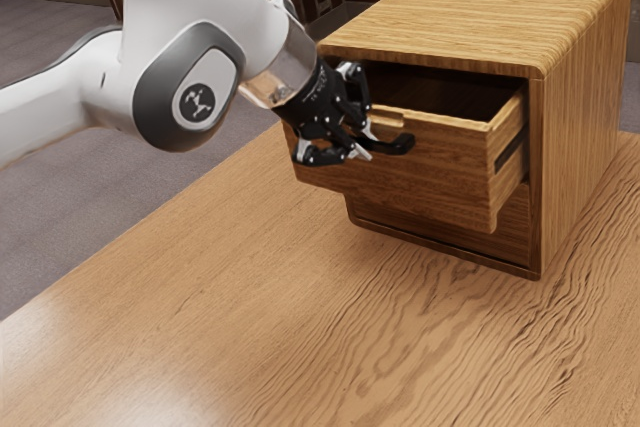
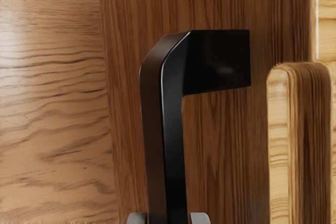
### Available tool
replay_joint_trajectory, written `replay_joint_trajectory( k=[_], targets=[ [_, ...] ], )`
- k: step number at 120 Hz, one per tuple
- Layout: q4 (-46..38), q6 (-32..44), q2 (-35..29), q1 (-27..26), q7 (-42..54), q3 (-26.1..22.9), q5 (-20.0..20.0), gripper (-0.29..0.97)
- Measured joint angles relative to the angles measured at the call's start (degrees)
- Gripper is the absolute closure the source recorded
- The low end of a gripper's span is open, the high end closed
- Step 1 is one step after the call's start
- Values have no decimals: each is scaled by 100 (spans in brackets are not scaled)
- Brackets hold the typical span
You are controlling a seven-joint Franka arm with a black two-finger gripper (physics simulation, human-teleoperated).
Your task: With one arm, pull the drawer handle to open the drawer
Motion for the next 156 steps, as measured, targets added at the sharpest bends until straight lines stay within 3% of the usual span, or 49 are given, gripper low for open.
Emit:
replay_joint_trajectory(
  k=[156],
  targets=[
    [-1822,25,-1853,72,-24,-45,11,68]
  ],
)
